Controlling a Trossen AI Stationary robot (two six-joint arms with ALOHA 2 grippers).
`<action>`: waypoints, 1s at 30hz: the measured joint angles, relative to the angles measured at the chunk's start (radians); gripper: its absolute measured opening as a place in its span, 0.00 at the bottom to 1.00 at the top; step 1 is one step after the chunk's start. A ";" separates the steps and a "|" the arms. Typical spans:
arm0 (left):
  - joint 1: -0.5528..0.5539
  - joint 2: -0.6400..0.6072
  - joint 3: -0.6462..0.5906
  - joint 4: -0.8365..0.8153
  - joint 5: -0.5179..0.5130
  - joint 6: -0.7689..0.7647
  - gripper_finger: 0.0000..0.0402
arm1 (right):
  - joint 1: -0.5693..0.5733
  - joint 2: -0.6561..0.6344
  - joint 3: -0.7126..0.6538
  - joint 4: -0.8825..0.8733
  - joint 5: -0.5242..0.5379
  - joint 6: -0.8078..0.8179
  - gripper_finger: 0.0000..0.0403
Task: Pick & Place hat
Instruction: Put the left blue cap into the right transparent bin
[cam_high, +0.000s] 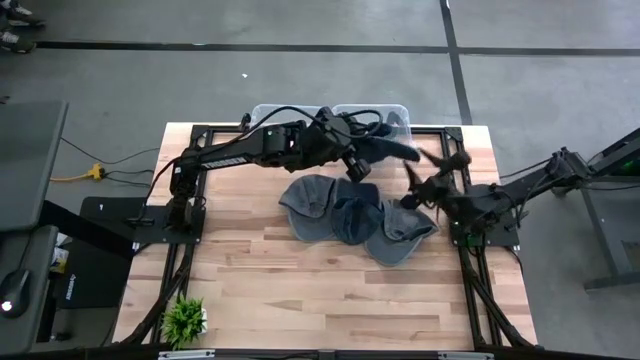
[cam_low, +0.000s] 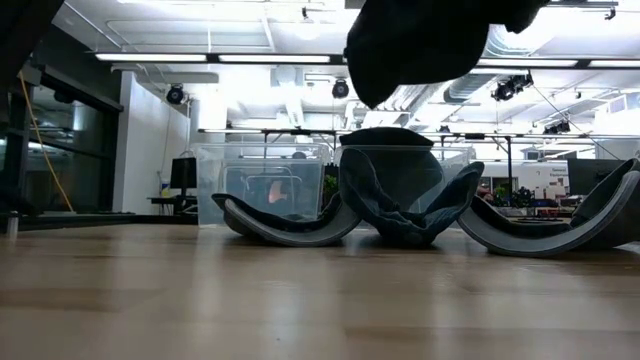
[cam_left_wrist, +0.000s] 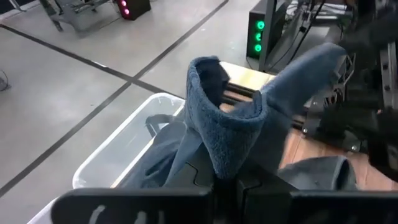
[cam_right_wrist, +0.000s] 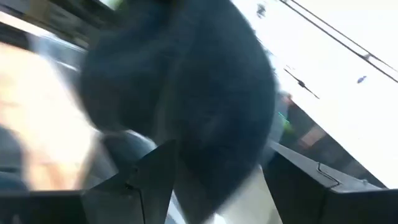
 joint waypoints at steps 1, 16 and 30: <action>0.000 0.000 0.000 0.010 -0.001 0.000 0.00 | 0.009 -0.002 0.000 0.047 0.041 -0.041 0.56; 0.055 0.000 0.000 0.124 0.103 -0.023 0.00 | 0.220 -0.019 0.000 0.441 0.059 -0.377 0.56; 0.086 0.000 0.000 0.208 0.152 -0.023 0.00 | 0.408 -0.038 0.000 0.395 -0.074 -0.282 0.56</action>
